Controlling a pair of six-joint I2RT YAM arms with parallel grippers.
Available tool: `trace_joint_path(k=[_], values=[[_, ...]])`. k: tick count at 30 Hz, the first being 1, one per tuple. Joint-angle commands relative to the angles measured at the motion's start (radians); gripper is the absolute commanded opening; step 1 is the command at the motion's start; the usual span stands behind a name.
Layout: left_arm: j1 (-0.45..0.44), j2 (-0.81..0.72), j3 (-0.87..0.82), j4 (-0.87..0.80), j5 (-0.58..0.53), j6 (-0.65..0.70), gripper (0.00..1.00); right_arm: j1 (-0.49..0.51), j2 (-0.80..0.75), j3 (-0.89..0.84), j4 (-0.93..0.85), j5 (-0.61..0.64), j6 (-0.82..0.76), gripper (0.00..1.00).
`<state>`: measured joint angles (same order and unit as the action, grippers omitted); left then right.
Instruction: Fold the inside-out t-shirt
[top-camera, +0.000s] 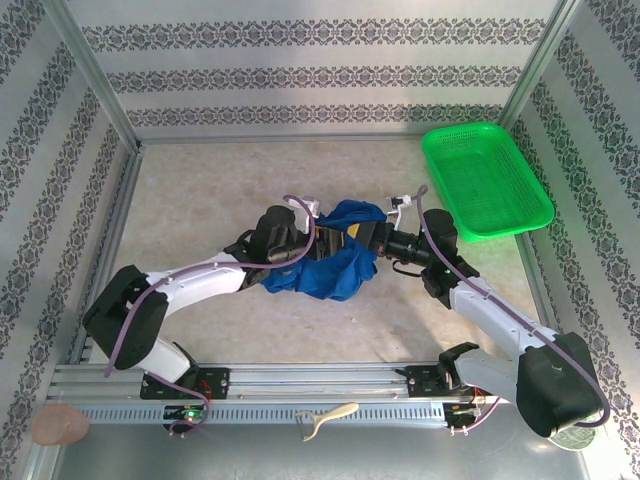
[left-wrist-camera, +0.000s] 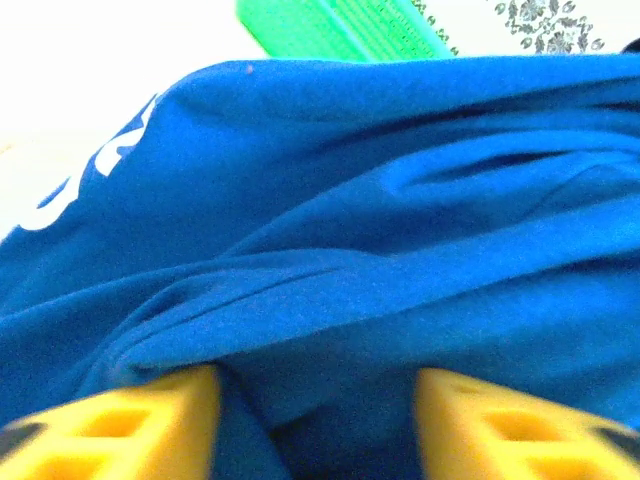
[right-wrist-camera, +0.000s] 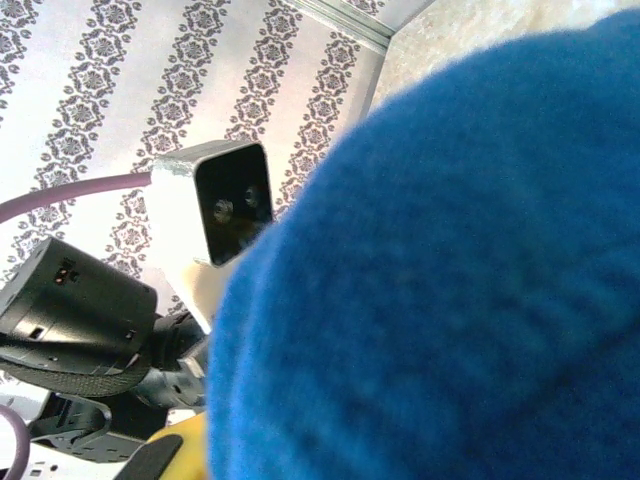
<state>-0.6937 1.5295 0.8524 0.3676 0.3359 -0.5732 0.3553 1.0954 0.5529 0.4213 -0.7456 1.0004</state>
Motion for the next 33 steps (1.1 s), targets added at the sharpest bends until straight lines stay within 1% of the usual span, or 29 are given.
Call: trace_joint_path(k=[1, 2, 3, 4, 9, 14, 15, 17, 18, 19, 20, 22, 24, 27, 31, 32, 33], values=[[-0.005, 0.024, 0.033, 0.078, 0.029, 0.010, 0.23, -0.008, -0.012, -0.006, 0.063, -0.004, 0.009, 0.00], [-0.003, 0.020, 0.034, 0.083, 0.032, 0.007, 0.12, -0.010, -0.009, -0.008, 0.063, -0.003, 0.008, 0.00], [-0.004, 0.012, 0.034, 0.080, 0.034, 0.007, 0.04, -0.011, -0.009, -0.011, 0.062, -0.001, 0.007, 0.00], [-0.004, -0.003, 0.035, 0.072, 0.035, 0.006, 0.00, -0.013, -0.008, -0.013, 0.061, 0.001, 0.006, 0.00], [0.003, -0.140, 0.062, -0.054, 0.029, 0.022, 0.00, -0.024, 0.037, -0.008, 0.052, 0.028, -0.016, 0.00], [0.037, -0.246, 0.131, -0.147, 0.104, -0.015, 0.00, -0.029, 0.149, 0.059, 0.032, 0.070, -0.048, 0.00], [0.044, -0.254, 0.143, -0.144, 0.126, -0.032, 0.00, -0.031, 0.171, 0.078, 0.021, 0.077, -0.055, 0.08], [0.057, -0.265, 0.165, -0.136, 0.158, -0.073, 0.00, -0.032, 0.211, 0.125, -0.012, 0.087, -0.076, 0.43], [0.061, -0.267, 0.171, -0.128, 0.168, -0.092, 0.00, -0.035, 0.217, 0.143, -0.039, 0.094, -0.089, 0.55], [0.066, -0.266, 0.180, -0.127, 0.173, -0.112, 0.00, -0.037, 0.213, 0.160, -0.078, 0.105, -0.106, 0.61], [0.071, -0.266, 0.185, -0.123, 0.177, -0.128, 0.00, -0.040, 0.195, 0.169, -0.120, 0.121, -0.126, 0.64], [0.078, -0.265, 0.193, -0.117, 0.178, -0.161, 0.00, -0.047, 0.127, 0.172, -0.232, 0.180, -0.168, 0.67], [0.080, -0.260, 0.204, -0.134, 0.175, -0.170, 0.00, -0.052, 0.042, 0.162, -0.329, 0.239, -0.202, 0.68], [0.082, -0.254, 0.206, -0.185, 0.146, -0.148, 0.00, -0.047, -0.065, 0.180, -0.525, 0.331, -0.273, 0.69], [0.089, -0.262, 0.151, -0.181, 0.100, -0.162, 0.00, -0.017, -0.133, 0.261, -0.877, 0.573, -0.370, 0.68], [0.092, -0.265, 0.140, -0.194, 0.084, -0.163, 0.01, -0.009, -0.128, 0.290, -0.967, 0.643, -0.392, 0.68], [0.094, -0.268, 0.135, -0.207, 0.072, -0.161, 0.04, -0.004, -0.118, 0.311, -1.030, 0.692, -0.420, 0.68]])
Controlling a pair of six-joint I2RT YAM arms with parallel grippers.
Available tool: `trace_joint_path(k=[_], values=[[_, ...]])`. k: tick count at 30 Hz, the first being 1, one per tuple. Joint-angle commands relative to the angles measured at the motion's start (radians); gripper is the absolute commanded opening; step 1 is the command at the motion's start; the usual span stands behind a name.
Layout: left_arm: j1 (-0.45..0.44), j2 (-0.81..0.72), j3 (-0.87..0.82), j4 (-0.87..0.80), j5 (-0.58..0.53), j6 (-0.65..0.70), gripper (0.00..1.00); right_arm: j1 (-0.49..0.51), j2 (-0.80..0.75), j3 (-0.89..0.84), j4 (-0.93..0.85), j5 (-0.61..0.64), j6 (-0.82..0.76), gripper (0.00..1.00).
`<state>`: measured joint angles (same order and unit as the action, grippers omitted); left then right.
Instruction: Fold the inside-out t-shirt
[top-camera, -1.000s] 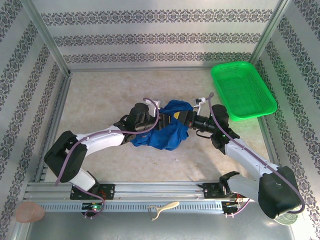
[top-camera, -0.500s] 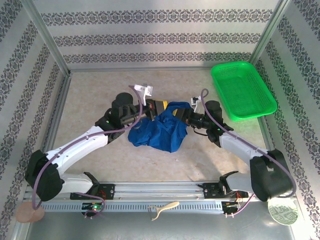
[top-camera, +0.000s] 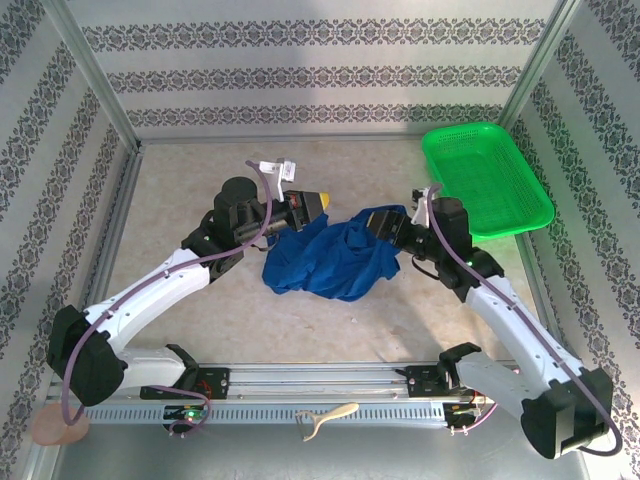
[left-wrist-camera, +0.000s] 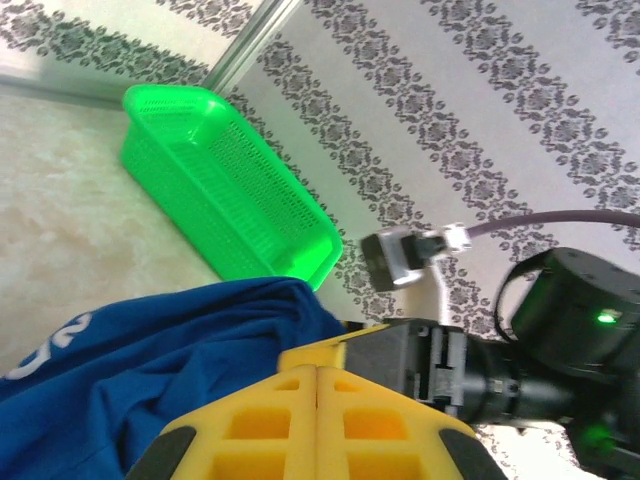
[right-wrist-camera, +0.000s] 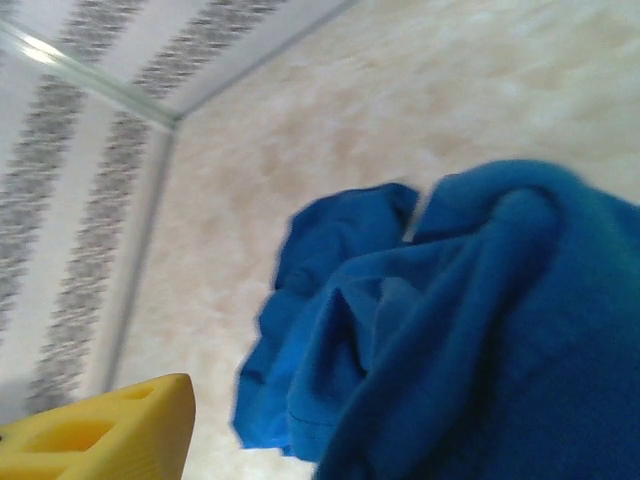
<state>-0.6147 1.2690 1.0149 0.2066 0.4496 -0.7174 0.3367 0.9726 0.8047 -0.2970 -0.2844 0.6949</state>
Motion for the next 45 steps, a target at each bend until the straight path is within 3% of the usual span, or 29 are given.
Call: trace_joint_path(k=[1, 3, 6, 10, 15, 29, 37, 40, 44, 45], values=[[0.018, -0.009, -0.033, -0.063, -0.058, -0.012, 0.10, 0.021, 0.022, 0.078, -0.371, 0.282, -0.142, 0.69], [0.019, -0.010, -0.037, -0.105, -0.084, 0.001, 0.18, 0.024, 0.050, 0.097, -0.439, 0.348, -0.184, 0.70], [0.021, -0.010, -0.041, -0.151, -0.107, 0.019, 0.40, 0.027, 0.081, 0.126, -0.531, 0.426, -0.217, 0.71], [0.023, -0.004, -0.049, -0.215, -0.139, 0.053, 0.65, 0.066, 0.007, 0.129, -0.540, 0.485, -0.195, 0.70], [0.024, 0.010, -0.077, -0.272, -0.174, 0.082, 0.99, 0.111, 0.008, 0.123, -0.474, 0.374, -0.168, 0.68], [0.024, 0.021, -0.101, -0.359, -0.192, 0.134, 1.00, 0.052, 0.308, 0.091, -0.207, 0.310, -0.138, 0.68], [0.024, 0.047, -0.110, -0.381, -0.211, 0.167, 1.00, 0.014, 0.426, 0.053, -0.101, 0.239, -0.107, 0.60], [0.023, 0.081, -0.104, -0.418, -0.231, 0.188, 1.00, 0.000, 0.474, 0.050, -0.070, 0.211, -0.102, 0.48], [0.025, 0.181, -0.066, -0.502, -0.261, 0.221, 1.00, -0.020, 0.482, 0.066, -0.071, 0.174, -0.118, 0.02], [0.024, 0.208, -0.061, -0.507, -0.264, 0.223, 1.00, -0.023, 0.462, 0.070, -0.084, 0.174, -0.126, 0.00]])
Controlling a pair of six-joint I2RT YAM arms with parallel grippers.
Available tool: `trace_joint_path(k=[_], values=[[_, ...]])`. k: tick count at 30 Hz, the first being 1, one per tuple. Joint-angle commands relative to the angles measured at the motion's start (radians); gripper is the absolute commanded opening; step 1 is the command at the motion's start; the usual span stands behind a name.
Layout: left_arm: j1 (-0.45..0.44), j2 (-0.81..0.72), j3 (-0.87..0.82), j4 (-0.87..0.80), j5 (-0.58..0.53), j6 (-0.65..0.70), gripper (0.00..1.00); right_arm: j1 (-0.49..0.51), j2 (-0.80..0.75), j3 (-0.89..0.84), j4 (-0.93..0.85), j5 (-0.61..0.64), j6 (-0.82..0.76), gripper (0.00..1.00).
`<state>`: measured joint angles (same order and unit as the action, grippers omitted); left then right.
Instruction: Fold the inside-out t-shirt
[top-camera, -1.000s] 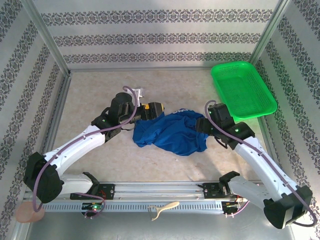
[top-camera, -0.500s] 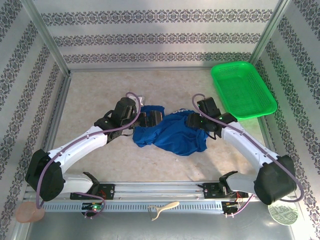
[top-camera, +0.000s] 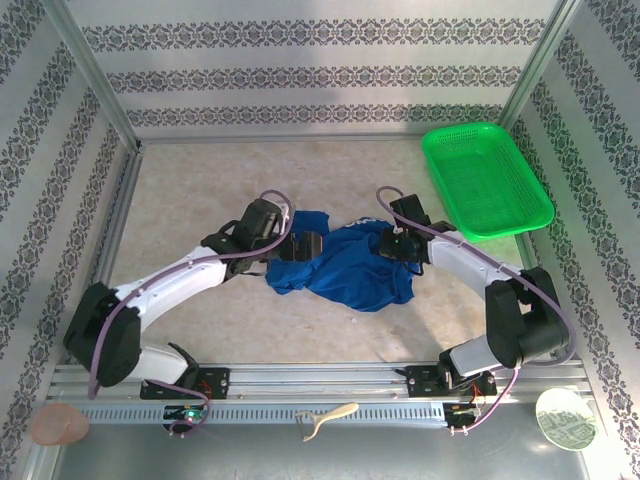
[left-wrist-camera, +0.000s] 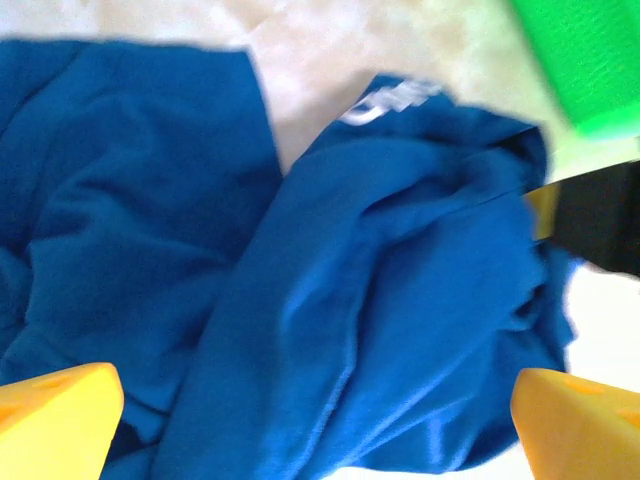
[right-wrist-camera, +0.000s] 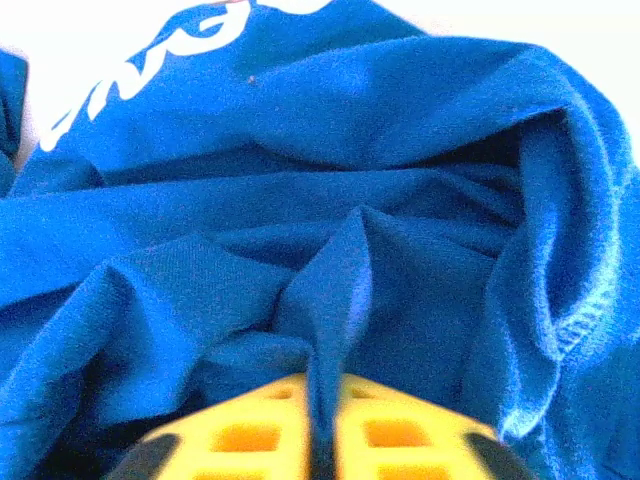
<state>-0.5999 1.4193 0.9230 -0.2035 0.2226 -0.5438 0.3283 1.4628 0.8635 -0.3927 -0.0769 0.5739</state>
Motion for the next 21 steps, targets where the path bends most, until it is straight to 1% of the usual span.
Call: trace_joint_path(k=[1, 7, 8, 10, 11, 12, 14, 16, 19, 21], values=[[0.009, 0.081, 0.030, -0.091, -0.033, 0.046, 1.00, -0.018, -0.054, 0.017, -0.003, -0.035, -0.011, 0.00], [0.009, 0.235, 0.001, 0.038, -0.022, -0.023, 0.99, -0.038, -0.231, 0.069, -0.102, -0.106, -0.025, 0.00], [0.009, 0.265, 0.006, 0.056, -0.013, -0.022, 0.89, -0.040, -0.257, 0.084, -0.116, -0.128, -0.023, 0.00], [0.011, 0.304, 0.022, 0.073, -0.011, -0.011, 0.58, -0.047, -0.305, 0.122, -0.136, -0.177, -0.014, 0.00], [0.014, 0.312, 0.032, 0.068, -0.016, -0.003, 0.27, -0.057, -0.327, 0.145, -0.142, -0.212, -0.006, 0.00], [0.019, 0.308, 0.042, 0.055, -0.026, 0.003, 0.00, -0.067, -0.349, 0.173, -0.144, -0.250, 0.008, 0.00], [0.040, 0.270, 0.059, 0.025, -0.038, 0.024, 0.00, -0.096, -0.374, 0.225, -0.144, -0.326, 0.037, 0.00], [0.074, 0.190, 0.064, -0.013, -0.053, 0.038, 0.00, -0.132, -0.388, 0.281, -0.119, -0.427, 0.079, 0.00], [0.166, 0.022, 0.067, -0.072, -0.052, 0.048, 0.00, -0.181, -0.405, 0.356, -0.060, -0.534, 0.156, 0.00], [0.245, -0.089, 0.087, -0.127, -0.023, 0.055, 0.00, -0.204, -0.408, 0.395, -0.008, -0.590, 0.216, 0.00]])
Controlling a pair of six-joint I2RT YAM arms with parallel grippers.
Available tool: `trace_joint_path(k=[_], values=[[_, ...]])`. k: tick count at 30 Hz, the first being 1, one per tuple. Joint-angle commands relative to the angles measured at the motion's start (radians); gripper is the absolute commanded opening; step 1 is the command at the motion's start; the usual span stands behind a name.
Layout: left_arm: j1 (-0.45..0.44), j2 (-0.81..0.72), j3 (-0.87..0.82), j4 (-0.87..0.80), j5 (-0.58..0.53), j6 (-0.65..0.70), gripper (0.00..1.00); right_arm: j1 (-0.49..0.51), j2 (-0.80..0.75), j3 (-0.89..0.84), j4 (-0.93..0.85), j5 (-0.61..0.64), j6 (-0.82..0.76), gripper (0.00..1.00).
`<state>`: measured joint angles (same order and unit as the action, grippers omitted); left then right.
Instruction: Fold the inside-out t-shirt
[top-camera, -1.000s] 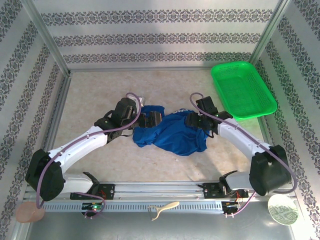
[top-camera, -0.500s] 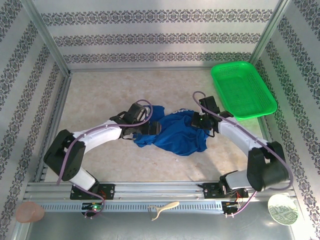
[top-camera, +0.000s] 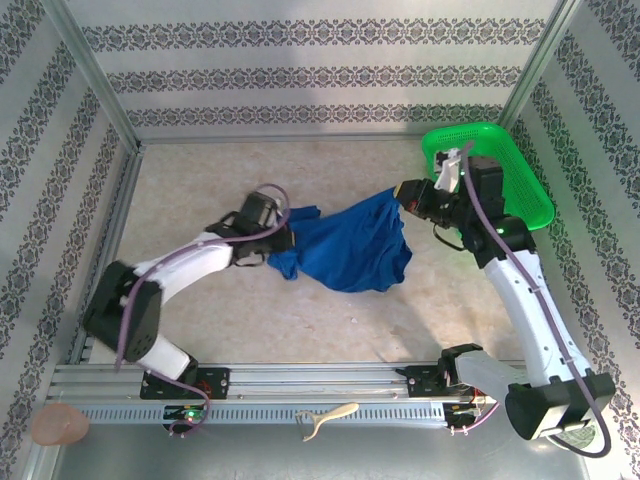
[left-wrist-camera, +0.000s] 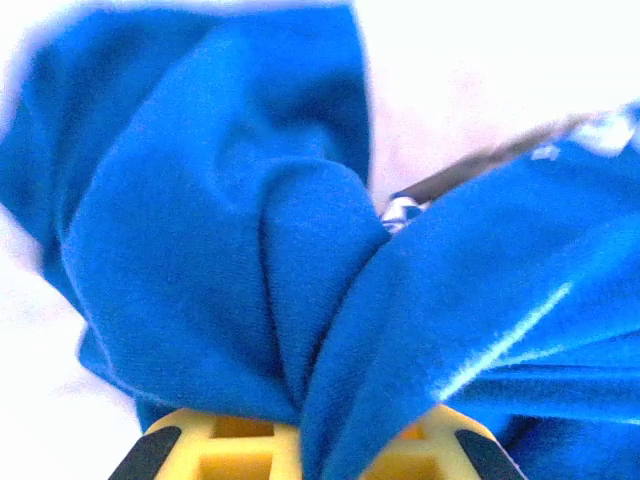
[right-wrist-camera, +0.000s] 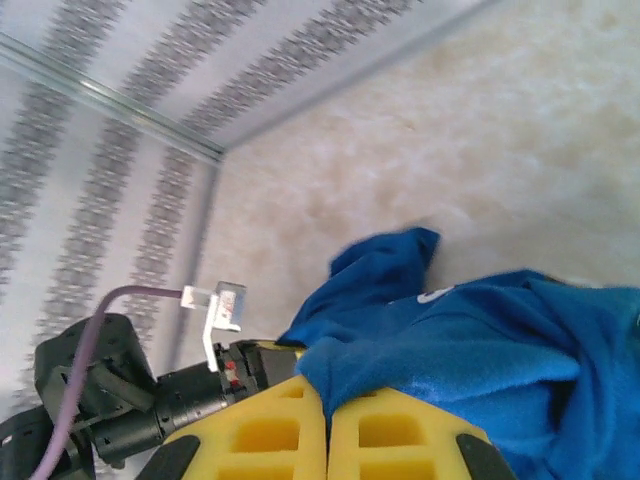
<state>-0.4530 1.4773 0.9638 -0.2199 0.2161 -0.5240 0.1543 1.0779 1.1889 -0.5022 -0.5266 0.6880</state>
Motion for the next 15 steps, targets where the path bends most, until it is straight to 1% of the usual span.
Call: trace_joint_path(k=[1, 3, 6, 7, 10, 11, 12, 13, 14, 15], values=[[0.125, -0.187, 0.064, -0.138, -0.006, 0.044, 0.00, -0.036, -0.024, 0.083, 0.127, -0.162, 0.127, 0.00], [0.178, -0.252, 0.117, -0.217, -0.001, 0.079, 0.00, -0.036, -0.028, 0.104, 0.196, -0.211, 0.191, 0.00], [0.225, -0.288, 0.178, -0.299, 0.009, 0.118, 0.00, -0.018, -0.035, 0.094, 0.298, -0.256, 0.271, 0.00], [0.235, -0.288, 0.187, -0.310, 0.015, 0.123, 0.00, -0.008, -0.035, 0.084, 0.312, -0.262, 0.276, 0.00], [0.250, -0.277, 0.158, -0.320, 0.033, 0.132, 0.00, 0.052, -0.026, 0.029, 0.267, -0.213, 0.221, 0.00], [0.253, -0.270, 0.137, -0.319, 0.040, 0.131, 0.17, 0.075, -0.019, -0.007, 0.282, -0.205, 0.222, 0.00], [0.253, -0.266, 0.112, -0.314, 0.046, 0.128, 0.43, 0.104, -0.010, -0.048, 0.295, -0.187, 0.216, 0.00], [0.253, -0.267, 0.088, -0.306, 0.048, 0.123, 0.61, 0.126, 0.002, -0.078, 0.295, -0.167, 0.204, 0.00], [0.253, -0.268, 0.062, -0.295, 0.047, 0.117, 0.77, 0.151, 0.021, -0.104, 0.294, -0.152, 0.178, 0.00], [0.253, -0.275, 0.039, -0.285, 0.052, 0.113, 0.84, 0.169, 0.049, -0.123, 0.291, -0.149, 0.146, 0.00]])
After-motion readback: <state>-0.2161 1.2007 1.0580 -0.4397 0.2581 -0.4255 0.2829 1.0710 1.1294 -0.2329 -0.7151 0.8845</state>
